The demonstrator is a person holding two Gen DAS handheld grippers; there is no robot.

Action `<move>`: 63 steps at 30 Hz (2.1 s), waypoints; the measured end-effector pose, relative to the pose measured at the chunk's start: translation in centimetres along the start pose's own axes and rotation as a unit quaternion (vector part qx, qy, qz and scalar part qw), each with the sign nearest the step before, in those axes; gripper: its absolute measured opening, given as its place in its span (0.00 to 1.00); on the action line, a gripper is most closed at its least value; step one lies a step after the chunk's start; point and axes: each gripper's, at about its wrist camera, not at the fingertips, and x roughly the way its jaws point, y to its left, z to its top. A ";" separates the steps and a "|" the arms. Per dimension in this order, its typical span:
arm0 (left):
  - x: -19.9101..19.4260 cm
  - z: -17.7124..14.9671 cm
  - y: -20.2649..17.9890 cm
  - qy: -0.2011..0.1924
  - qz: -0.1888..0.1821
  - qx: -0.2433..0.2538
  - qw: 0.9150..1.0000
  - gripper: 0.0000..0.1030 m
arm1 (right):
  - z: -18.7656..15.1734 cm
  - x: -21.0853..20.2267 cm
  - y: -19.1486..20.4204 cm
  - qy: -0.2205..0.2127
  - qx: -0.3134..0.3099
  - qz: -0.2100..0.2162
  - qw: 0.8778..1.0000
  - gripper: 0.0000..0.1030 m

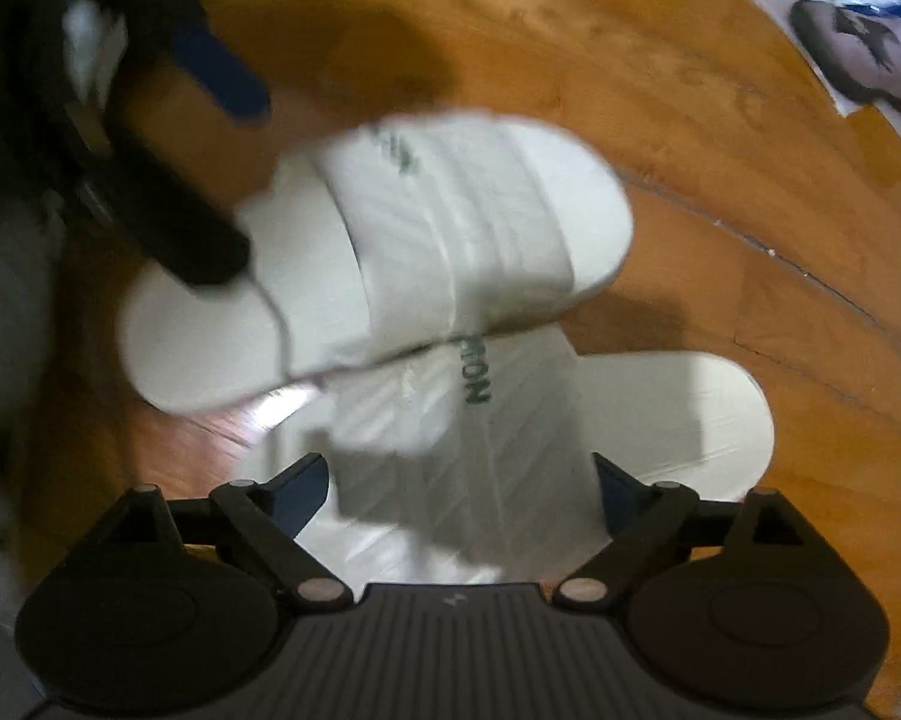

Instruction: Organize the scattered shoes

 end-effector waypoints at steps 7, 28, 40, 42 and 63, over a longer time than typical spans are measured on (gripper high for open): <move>-1.2 0.0 0.4 -0.025 0.034 -0.022 0.999 1.00 | -2.3 -0.4 -8.0 -0.016 0.319 0.037 0.947 0.78; -2.4 -0.6 -2.6 -0.049 0.077 0.047 0.995 1.00 | -13.1 -3.0 -5.4 -0.193 0.817 0.365 0.403 0.76; -1.6 -0.5 -1.4 -0.032 0.125 0.036 0.991 1.00 | -13.4 -2.5 -3.6 -0.119 0.761 0.367 0.521 0.92; -1.8 -0.4 -0.8 -0.037 0.137 0.028 0.989 1.00 | -13.6 -3.4 -1.6 -0.125 0.730 0.402 0.538 0.92; 4.2 -0.8 -0.9 0.012 0.279 0.141 0.950 1.00 | -11.7 -1.0 1.1 -0.300 0.626 0.226 0.684 0.16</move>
